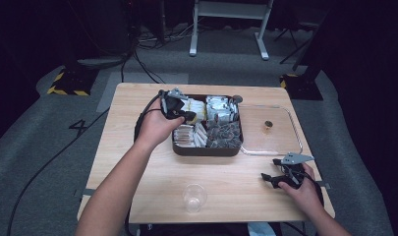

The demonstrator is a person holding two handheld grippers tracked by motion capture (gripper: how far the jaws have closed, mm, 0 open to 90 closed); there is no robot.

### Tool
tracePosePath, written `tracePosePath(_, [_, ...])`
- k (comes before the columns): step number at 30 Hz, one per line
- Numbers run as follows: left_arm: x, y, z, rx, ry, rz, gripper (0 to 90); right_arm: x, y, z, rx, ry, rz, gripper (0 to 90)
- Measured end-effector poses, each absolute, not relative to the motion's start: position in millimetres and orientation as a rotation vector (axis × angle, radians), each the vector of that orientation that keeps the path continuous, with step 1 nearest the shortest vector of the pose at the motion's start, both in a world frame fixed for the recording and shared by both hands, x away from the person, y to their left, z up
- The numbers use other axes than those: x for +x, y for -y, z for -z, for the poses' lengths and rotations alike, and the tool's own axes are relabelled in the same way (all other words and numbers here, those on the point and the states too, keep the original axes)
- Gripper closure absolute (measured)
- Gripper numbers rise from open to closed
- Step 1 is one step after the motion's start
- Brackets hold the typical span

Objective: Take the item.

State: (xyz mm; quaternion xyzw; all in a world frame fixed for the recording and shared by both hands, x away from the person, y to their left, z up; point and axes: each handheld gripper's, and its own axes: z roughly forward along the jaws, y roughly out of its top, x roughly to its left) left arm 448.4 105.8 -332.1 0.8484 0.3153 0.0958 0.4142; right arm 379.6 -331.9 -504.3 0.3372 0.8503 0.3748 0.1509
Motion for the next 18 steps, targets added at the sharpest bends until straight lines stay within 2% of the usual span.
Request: tracePosePath(18, [387,-117,323,2.126,-0.665,-0.219,89.9,379,332,504,0.970,-2.440,-1.075,17.1])
